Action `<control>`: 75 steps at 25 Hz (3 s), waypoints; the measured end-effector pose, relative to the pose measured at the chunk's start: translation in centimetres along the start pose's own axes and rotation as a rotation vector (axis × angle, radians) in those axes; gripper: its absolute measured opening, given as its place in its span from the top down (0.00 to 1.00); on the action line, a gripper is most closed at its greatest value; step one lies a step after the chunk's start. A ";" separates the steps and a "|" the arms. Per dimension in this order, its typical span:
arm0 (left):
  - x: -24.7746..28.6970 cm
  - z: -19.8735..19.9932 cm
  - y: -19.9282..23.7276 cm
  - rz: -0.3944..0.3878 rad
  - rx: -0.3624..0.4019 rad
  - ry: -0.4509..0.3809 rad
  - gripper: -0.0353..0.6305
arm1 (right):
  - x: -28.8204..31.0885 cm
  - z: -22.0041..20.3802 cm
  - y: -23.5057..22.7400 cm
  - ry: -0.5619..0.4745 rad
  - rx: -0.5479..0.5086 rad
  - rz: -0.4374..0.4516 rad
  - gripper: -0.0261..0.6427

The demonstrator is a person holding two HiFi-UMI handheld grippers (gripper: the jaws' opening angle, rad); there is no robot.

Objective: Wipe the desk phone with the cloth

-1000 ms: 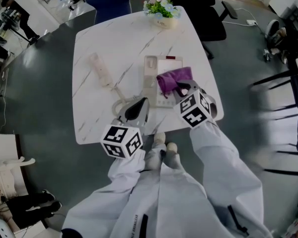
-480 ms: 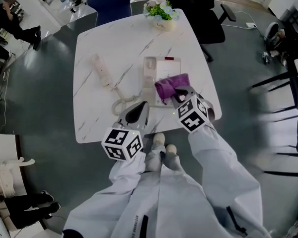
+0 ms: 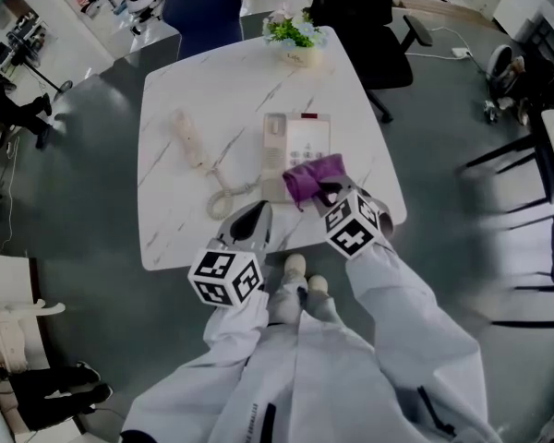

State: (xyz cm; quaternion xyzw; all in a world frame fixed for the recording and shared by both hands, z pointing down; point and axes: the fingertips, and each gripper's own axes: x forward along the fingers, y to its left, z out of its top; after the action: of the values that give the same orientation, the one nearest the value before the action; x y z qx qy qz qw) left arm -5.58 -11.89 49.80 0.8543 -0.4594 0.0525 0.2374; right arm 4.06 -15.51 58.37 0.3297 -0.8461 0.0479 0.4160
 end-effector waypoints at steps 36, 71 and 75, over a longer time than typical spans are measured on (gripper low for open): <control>-2.4 0.7 -2.0 0.046 0.013 -0.063 0.95 | -3.2 -1.0 3.8 -0.072 0.084 0.122 0.91; 3.8 5.4 6.8 -0.099 0.033 0.014 0.95 | -2.5 10.8 -9.5 -0.389 0.331 -0.262 0.91; 4.6 5.7 7.7 -0.116 0.029 0.024 0.95 | -1.3 12.1 -10.7 -0.377 0.289 -0.292 0.91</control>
State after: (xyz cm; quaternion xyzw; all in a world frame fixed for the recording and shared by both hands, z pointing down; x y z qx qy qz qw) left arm -9.90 -21.55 48.98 0.8820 -0.4056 0.0557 0.2332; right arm 2.89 -27.47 47.43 0.5071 -0.8365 0.0452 0.2024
